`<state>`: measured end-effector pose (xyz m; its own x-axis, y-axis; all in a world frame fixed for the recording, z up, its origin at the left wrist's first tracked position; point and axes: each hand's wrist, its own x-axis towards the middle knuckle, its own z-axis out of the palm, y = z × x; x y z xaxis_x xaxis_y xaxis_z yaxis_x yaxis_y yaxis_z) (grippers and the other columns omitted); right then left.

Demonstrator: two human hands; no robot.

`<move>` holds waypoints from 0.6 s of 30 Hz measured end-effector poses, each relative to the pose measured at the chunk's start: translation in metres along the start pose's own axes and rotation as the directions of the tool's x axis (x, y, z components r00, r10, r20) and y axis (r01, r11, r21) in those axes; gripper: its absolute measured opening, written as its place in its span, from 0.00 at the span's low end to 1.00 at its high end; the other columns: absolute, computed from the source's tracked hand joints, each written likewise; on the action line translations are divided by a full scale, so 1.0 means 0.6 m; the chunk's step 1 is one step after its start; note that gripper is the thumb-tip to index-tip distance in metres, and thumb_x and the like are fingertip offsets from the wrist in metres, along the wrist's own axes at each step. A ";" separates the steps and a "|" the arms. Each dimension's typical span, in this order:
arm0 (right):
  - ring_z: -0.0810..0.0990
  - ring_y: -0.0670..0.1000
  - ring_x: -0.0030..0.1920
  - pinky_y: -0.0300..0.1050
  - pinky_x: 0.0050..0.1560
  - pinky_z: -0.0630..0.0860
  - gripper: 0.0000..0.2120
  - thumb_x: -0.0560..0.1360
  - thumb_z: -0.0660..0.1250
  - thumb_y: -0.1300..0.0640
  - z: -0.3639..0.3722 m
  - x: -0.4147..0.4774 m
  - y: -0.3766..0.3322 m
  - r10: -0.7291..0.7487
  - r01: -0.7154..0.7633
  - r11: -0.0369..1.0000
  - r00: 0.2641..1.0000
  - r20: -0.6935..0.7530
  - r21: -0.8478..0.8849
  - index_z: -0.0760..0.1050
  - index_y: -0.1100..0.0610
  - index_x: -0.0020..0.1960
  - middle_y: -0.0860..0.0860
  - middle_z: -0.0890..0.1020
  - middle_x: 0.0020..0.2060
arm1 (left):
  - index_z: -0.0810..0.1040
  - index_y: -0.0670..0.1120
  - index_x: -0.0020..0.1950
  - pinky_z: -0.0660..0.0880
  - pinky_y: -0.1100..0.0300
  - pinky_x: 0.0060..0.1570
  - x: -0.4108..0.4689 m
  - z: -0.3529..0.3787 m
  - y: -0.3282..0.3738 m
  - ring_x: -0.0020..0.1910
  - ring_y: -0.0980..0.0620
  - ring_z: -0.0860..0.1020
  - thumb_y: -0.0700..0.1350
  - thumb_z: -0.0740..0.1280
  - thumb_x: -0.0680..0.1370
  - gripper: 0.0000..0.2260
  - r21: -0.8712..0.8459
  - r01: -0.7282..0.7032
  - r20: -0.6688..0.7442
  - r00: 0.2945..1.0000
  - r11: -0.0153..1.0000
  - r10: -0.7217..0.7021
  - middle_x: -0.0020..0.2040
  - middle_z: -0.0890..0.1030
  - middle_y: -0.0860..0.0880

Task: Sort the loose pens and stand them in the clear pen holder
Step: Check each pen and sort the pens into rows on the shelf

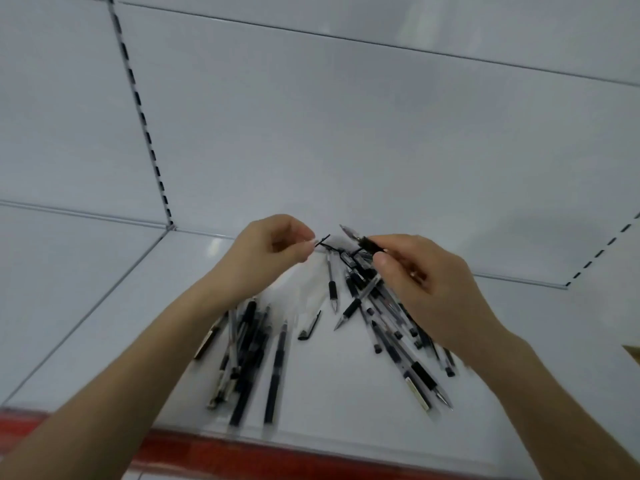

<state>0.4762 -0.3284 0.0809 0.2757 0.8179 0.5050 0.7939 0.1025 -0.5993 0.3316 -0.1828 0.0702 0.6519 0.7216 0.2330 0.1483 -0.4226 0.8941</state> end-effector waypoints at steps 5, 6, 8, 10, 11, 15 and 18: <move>0.76 0.44 0.44 0.35 0.47 0.71 0.10 0.75 0.65 0.57 0.001 -0.004 0.001 -0.029 0.039 0.988 0.997 0.068 -0.150 0.79 0.51 0.55 0.47 0.80 0.39 | 0.80 0.49 0.45 0.74 0.68 0.44 -0.054 -0.018 0.023 0.39 0.60 0.77 0.40 0.68 0.74 0.05 -0.147 -0.042 -0.061 0.998 0.988 0.033 0.42 0.82 0.50; 0.76 0.45 0.43 0.36 0.46 0.72 0.10 0.75 0.64 0.55 0.001 -0.004 0.000 -0.028 0.039 0.987 0.997 0.070 -0.159 0.79 0.50 0.55 0.47 0.80 0.39 | 0.80 0.50 0.44 0.73 0.69 0.43 -0.057 -0.019 0.023 0.39 0.60 0.77 0.40 0.68 0.74 0.05 -0.144 -0.044 -0.064 0.997 0.989 0.035 0.42 0.82 0.51; 0.76 0.44 0.43 0.36 0.44 0.72 0.13 0.73 0.62 0.51 0.002 -0.005 -0.006 -0.021 0.034 0.985 0.997 0.079 -0.166 0.79 0.48 0.54 0.45 0.79 0.39 | 0.81 0.51 0.43 0.73 0.70 0.42 -0.062 -0.020 0.025 0.39 0.61 0.77 0.41 0.68 0.73 0.05 -0.141 -0.043 -0.068 0.997 0.989 0.033 0.41 0.82 0.54; 0.75 0.44 0.42 0.35 0.43 0.72 0.14 0.72 0.60 0.50 0.003 -0.006 -0.011 -0.015 0.033 0.983 0.995 0.097 -0.179 0.79 0.47 0.54 0.42 0.77 0.38 | 0.81 0.51 0.43 0.72 0.71 0.40 -0.064 -0.018 0.027 0.37 0.61 0.76 0.42 0.69 0.73 0.04 -0.141 -0.048 -0.059 0.997 0.989 0.040 0.38 0.82 0.54; 0.75 0.43 0.42 0.34 0.42 0.71 0.15 0.72 0.60 0.49 0.004 -0.007 -0.012 -0.019 0.038 0.982 0.995 0.103 -0.186 0.79 0.47 0.54 0.41 0.76 0.37 | 0.81 0.52 0.43 0.71 0.71 0.39 -0.065 -0.017 0.028 0.36 0.61 0.76 0.42 0.70 0.72 0.04 -0.132 -0.049 -0.053 0.998 0.990 0.043 0.38 0.82 0.54; 0.75 0.45 0.42 0.34 0.42 0.70 0.16 0.72 0.59 0.47 0.005 -0.013 -0.017 -0.062 0.078 0.986 0.992 0.107 -0.146 0.79 0.49 0.54 0.41 0.75 0.35 | 0.81 0.52 0.42 0.72 0.66 0.40 -0.067 -0.010 0.032 0.38 0.56 0.76 0.44 0.73 0.69 0.05 -0.156 -0.050 -0.021 0.999 0.986 0.047 0.38 0.81 0.45; 0.74 0.39 0.40 0.28 0.43 0.68 0.16 0.71 0.57 0.47 0.008 -0.020 -0.021 -0.093 0.100 0.992 0.991 0.096 -0.073 0.79 0.50 0.51 0.38 0.75 0.33 | 0.81 0.49 0.39 0.72 0.61 0.41 -0.070 -0.003 0.038 0.36 0.50 0.75 0.44 0.74 0.68 0.04 -0.215 -0.070 -0.003 0.997 0.974 0.071 0.37 0.79 0.37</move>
<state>0.4601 -0.3369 0.0792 0.1475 0.8556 0.4962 0.8550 0.1419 -0.4988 0.3063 -0.2219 0.0817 0.6585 0.6914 0.2972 -0.0613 -0.3443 0.9369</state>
